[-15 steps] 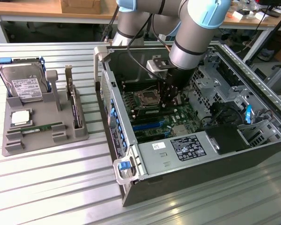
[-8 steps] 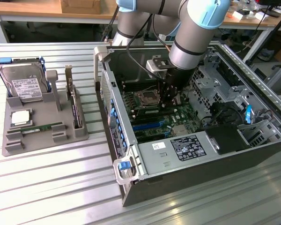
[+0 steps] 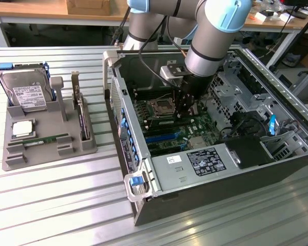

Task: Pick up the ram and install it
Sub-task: 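Insert the ram into the slot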

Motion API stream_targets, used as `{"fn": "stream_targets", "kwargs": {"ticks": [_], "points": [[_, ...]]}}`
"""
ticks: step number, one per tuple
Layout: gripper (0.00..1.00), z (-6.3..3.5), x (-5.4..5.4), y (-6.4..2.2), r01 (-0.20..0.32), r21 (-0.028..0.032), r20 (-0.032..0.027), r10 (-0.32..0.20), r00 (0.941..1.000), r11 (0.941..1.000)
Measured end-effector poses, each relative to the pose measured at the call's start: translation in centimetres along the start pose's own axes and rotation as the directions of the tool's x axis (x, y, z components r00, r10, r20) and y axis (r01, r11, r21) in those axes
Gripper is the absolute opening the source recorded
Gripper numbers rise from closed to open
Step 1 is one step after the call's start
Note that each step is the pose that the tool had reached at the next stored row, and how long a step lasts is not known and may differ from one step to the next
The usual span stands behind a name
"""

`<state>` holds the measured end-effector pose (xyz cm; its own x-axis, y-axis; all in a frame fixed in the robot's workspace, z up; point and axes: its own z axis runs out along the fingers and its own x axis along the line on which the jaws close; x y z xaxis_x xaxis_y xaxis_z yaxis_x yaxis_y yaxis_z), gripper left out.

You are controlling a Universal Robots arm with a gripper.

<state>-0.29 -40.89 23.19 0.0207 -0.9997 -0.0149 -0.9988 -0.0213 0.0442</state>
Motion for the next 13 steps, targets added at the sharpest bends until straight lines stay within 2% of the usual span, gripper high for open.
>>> {"fn": "stream_targets", "kwargs": {"ticks": [13], "points": [[0.12, 0.26, -0.15, -0.02, -0.005, 0.0, 0.0, 0.005, 1.0, 1.0]]}}
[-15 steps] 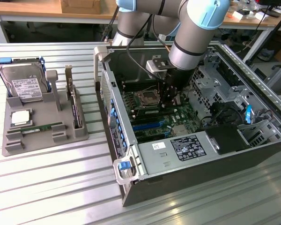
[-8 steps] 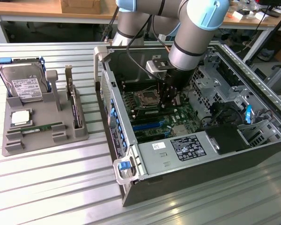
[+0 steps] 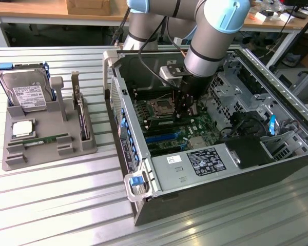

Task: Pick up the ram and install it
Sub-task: 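Insert the ram into the slot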

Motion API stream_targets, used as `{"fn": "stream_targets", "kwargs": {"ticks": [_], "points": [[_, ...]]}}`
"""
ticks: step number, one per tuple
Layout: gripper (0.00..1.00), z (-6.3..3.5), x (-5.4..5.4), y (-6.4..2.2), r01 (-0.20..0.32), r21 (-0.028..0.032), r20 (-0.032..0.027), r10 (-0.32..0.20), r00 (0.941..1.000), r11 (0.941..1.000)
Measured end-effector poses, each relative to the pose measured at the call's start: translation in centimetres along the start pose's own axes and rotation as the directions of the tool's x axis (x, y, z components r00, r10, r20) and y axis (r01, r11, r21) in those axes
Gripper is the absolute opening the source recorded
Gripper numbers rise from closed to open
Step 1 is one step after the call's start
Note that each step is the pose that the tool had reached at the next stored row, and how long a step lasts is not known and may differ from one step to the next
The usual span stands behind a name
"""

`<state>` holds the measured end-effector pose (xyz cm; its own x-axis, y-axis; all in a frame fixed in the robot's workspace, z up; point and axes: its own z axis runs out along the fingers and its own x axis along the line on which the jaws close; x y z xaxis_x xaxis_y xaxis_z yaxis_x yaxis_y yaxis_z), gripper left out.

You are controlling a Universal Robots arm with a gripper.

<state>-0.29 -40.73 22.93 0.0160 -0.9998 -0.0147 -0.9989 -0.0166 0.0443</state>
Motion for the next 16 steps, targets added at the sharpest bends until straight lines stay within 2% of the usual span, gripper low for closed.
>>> {"fn": "stream_targets", "kwargs": {"ticks": [10, 11, 12, 16], "points": [[0.13, 0.15, -0.01, -0.02, 0.0, 0.0004, 0.0011, 0.0, 1.0, 1.0], [0.19, 0.11, 0.0, -0.01, 0.0, 0.0001, 0.0002, 0.0, 1.0, 1.0], [0.19, 0.11, 0.0, -0.01, 0.0, 0.0001, 0.0001, 0.0, 1.0, 1.0], [0.19, -0.62, -0.01, 0.03, 0.0, 0.0002, 0.0, 0.0, 1.0, 1.0]]}}
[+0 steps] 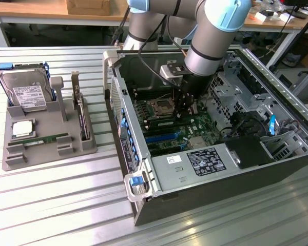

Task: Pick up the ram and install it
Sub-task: 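Insert the ram into the slot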

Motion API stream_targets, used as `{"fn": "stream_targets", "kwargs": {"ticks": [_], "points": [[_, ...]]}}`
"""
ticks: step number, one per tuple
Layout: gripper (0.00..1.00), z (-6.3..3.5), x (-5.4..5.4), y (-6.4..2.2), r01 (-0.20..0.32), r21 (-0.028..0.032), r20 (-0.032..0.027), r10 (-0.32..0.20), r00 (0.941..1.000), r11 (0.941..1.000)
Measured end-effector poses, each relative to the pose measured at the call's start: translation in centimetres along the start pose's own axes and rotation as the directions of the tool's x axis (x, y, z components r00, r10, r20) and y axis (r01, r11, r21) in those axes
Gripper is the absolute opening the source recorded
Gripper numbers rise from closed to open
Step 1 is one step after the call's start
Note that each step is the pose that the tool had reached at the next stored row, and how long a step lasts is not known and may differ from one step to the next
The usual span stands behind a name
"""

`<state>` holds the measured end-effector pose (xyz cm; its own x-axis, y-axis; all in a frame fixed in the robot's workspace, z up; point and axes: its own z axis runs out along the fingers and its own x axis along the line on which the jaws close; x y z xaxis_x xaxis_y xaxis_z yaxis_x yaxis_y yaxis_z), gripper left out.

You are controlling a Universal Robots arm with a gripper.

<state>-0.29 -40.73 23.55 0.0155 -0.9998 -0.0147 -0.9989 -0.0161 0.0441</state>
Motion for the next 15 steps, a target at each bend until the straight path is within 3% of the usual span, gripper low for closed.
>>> {"fn": "stream_targets", "kwargs": {"ticks": [2, 4, 5, 6, 11, 12, 14, 15], "points": [[0.19, -1.29, 0.0, 0.06, 0.0, 0.0004, -0.0007, 0.0, 1.0, 1.0], [0.19, -2.69, -0.3, 0.12, 0.001, 0.0012, -0.0051, -0.001, 1.0, 1.0], [0.11, -2.95, -0.4, 0.12, 0.001, 0.0012, -0.0068, -0.001, 1.0, 1.0], [0.1, -2.96, -0.4, -0.38, 0.01, -0.0036, -0.0073, -0.01, 0.9999, 0.9999], [0.1, -3.08, -0.3, -4.14, 0.02, -0.04, -0.0065, -0.021, 0.9998, 0.999], [0.1, -3.11, -0.3, -5.01, 0.022, -0.0489, -0.0063, -0.022, 0.9997, 0.9986], [0.1, -3.2, -0.3, -7.31, 0.023, -0.0728, -0.0054, -0.023, 0.9997, 0.9971], [0.1, -3.24, -0.3, -8.22, 0.023, -0.0797, -0.0052, -0.024, 0.9997, 0.9965]]}}
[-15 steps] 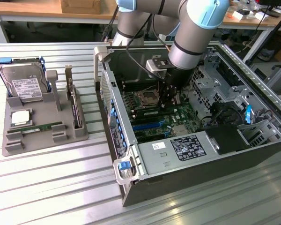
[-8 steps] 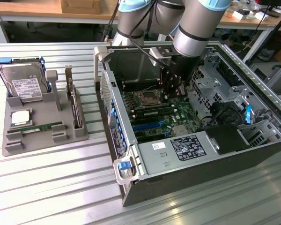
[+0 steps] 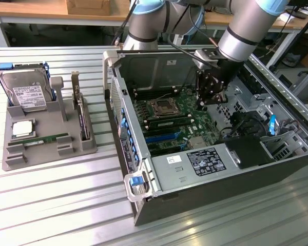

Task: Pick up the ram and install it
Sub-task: 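Insert the ram into the slot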

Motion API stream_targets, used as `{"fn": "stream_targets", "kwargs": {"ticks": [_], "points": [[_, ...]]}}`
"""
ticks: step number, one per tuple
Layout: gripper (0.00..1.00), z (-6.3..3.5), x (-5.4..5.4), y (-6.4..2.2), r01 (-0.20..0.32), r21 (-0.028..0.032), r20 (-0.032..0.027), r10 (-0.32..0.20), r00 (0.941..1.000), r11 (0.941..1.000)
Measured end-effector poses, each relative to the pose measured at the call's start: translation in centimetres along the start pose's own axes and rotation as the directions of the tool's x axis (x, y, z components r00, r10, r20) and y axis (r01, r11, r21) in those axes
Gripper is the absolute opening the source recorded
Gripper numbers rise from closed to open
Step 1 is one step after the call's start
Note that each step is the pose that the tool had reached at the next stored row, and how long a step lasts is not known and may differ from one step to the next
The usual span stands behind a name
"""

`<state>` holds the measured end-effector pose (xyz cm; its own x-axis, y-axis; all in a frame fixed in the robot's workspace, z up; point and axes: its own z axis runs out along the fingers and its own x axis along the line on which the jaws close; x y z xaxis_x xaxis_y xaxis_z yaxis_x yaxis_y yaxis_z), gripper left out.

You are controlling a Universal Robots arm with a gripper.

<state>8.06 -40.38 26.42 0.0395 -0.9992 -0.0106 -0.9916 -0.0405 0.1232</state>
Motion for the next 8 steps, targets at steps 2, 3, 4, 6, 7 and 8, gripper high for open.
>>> {"fn": "stream_targets", "kwargs": {"ticks": [2, 3, 4, 6, 7, 8], "points": [[0.1, -0.32, 0.0, -1.21, 0.003, -0.0037, -0.0003, -0.003, 1.0, 1.0], [0.1, -1.05, 0.0, -1.42, 0.004, -0.0038, 0.0, -0.004, 1.0, 1.0], [0.1, -1.94, 0.0, -1.37, 0.003, -0.0039, -0.0001, -0.003, 1.0, 1.0], [0.1, -2.7, 0.0, -1.33, 0.003, -0.0039, 0.0, -0.003, 1.0, 1.0], [0.1, -2.7, 0.0, -1.33, 0.003, -0.0039, 0.0002, -0.003, 1.0, 1.0], [0.1, -2.7, 0.0, -1.34, 0.004, -0.004, 0.0, -0.004, 1.0, 1.0]]}}
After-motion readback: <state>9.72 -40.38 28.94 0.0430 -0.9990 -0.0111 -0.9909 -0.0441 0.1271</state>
